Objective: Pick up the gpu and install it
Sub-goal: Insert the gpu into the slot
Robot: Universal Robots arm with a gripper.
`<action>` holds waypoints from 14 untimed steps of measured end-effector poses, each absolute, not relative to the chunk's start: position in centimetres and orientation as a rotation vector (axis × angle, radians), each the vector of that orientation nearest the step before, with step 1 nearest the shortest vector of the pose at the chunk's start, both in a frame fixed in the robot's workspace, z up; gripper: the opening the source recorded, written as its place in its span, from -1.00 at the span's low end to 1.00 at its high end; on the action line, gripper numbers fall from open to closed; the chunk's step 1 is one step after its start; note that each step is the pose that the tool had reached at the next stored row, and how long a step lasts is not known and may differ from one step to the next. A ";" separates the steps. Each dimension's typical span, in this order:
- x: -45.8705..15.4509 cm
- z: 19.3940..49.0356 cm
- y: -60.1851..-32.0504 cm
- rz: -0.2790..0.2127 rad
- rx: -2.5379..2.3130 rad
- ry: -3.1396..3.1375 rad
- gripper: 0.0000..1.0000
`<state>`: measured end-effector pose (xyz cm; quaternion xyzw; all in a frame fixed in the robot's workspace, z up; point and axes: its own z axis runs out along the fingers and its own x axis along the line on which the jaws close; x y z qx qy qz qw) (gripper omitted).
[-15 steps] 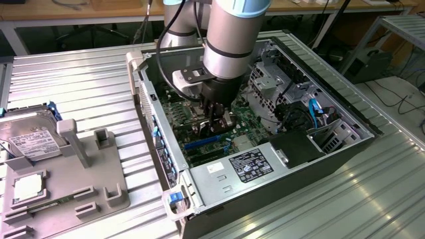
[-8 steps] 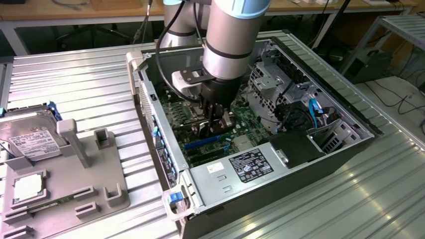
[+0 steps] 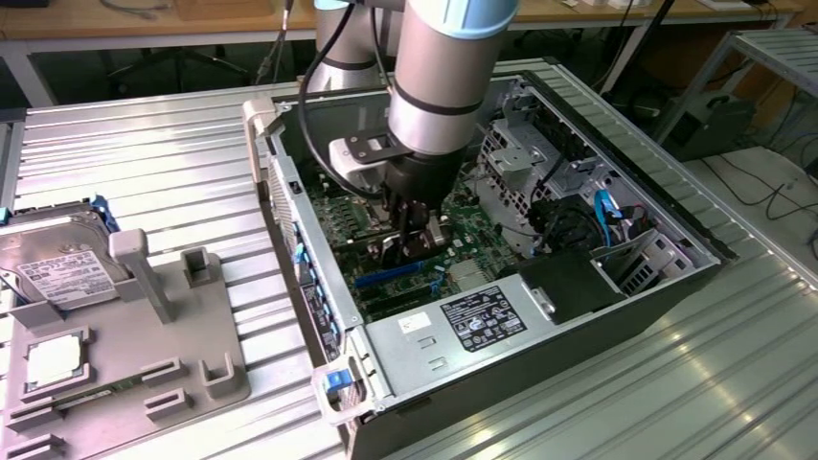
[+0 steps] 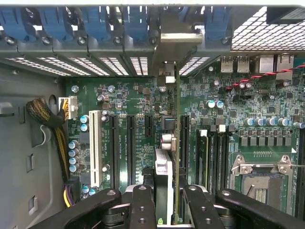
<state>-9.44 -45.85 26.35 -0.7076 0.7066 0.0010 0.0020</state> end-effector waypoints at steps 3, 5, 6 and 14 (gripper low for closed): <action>-9.5 26.3 -45.8 0.003 -2.220 2.217 -0.44; -9.5 26.2 -45.8 0.003 -2.220 2.217 -0.44; -9.5 26.2 -45.8 0.003 -2.220 2.217 -0.44; -9.5 25.8 -45.8 0.004 -2.220 2.217 -0.44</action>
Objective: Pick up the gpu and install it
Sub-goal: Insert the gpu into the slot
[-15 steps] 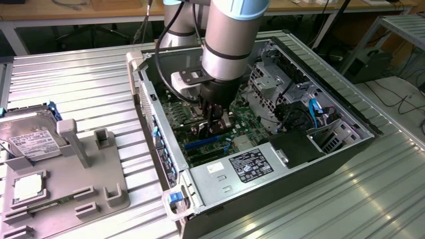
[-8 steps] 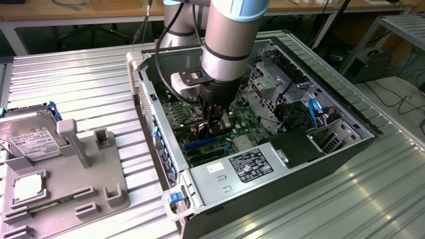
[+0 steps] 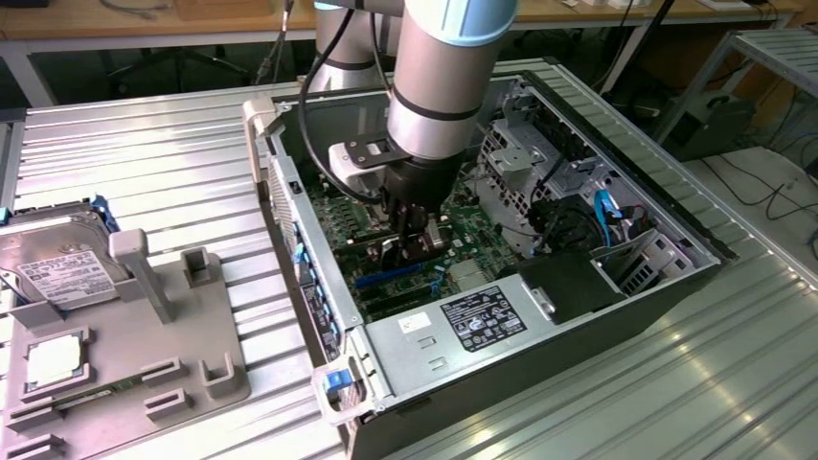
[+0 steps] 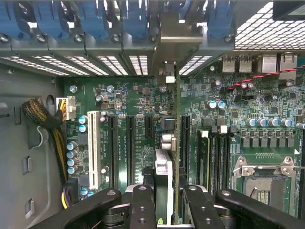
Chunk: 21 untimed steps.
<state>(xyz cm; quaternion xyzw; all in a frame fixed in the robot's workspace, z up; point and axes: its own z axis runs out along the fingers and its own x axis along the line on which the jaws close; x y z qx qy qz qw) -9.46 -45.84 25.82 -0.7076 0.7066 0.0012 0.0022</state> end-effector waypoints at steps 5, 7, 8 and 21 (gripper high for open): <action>-9.5 25.7 -45.8 0.004 -2.220 2.217 -0.44; -9.5 25.7 -45.8 0.004 -2.220 2.217 -0.44; -9.5 25.6 -45.8 0.004 -2.220 2.217 -0.44; -9.5 25.3 -45.8 0.004 -2.220 2.217 -0.44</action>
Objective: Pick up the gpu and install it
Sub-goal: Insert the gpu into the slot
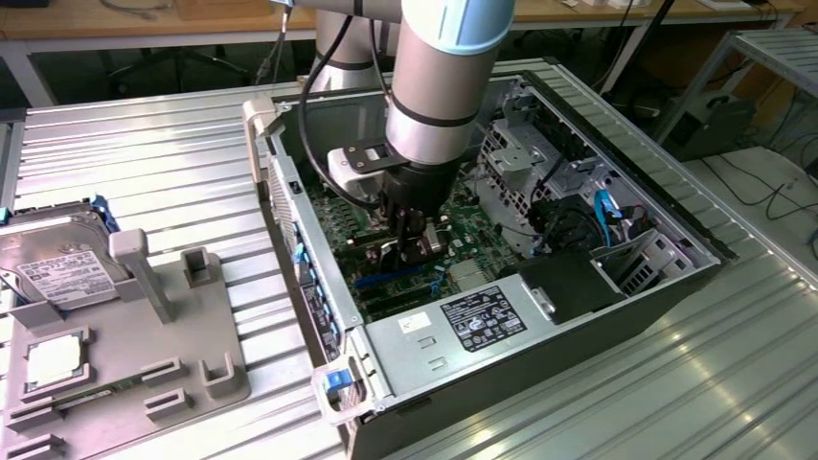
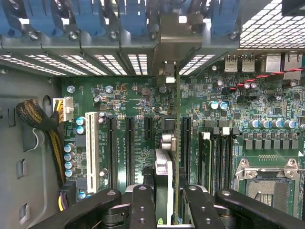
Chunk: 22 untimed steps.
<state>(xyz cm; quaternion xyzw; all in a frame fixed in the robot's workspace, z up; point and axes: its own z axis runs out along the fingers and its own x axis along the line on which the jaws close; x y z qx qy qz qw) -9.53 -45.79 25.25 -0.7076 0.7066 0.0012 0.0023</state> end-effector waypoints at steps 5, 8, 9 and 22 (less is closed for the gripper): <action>-9.6 25.3 -45.7 0.004 -2.220 2.217 -0.44; -9.6 25.3 -45.7 0.004 -2.220 2.217 -0.44; -9.6 25.2 -45.7 0.004 -2.220 2.217 -0.44; -9.8 25.1 -45.7 0.004 -2.220 2.217 -0.44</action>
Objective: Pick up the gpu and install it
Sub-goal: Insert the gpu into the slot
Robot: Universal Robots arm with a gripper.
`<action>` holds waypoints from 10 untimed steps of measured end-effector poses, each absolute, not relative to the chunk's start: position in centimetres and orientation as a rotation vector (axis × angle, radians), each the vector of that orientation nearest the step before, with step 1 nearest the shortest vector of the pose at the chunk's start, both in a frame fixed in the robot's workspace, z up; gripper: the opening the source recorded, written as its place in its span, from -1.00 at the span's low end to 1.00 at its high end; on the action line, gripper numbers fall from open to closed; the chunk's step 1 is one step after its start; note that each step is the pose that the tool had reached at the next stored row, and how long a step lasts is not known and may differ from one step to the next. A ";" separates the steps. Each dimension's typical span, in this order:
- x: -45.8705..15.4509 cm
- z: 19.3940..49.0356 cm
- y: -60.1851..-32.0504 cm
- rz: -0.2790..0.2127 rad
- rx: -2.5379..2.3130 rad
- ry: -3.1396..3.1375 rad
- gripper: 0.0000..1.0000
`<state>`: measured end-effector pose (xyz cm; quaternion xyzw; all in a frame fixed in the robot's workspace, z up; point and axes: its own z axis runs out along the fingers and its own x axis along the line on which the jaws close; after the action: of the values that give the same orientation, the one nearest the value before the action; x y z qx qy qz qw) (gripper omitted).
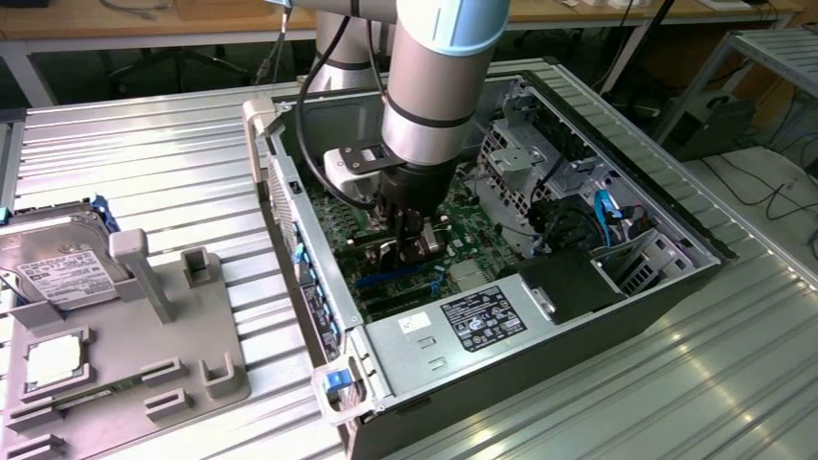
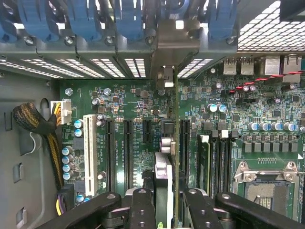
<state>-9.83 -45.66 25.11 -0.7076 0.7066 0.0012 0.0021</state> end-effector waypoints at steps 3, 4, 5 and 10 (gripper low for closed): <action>-9.8 25.1 -45.7 0.005 -2.220 2.217 -0.44; -9.8 25.1 -45.7 0.005 -2.221 2.218 -0.44; -9.8 25.1 -45.7 0.006 -2.221 2.218 -0.44; -9.8 25.1 -45.7 0.019 -2.227 2.223 -0.44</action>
<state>-9.82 -45.66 25.07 -0.7076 0.7065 0.0059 -0.0024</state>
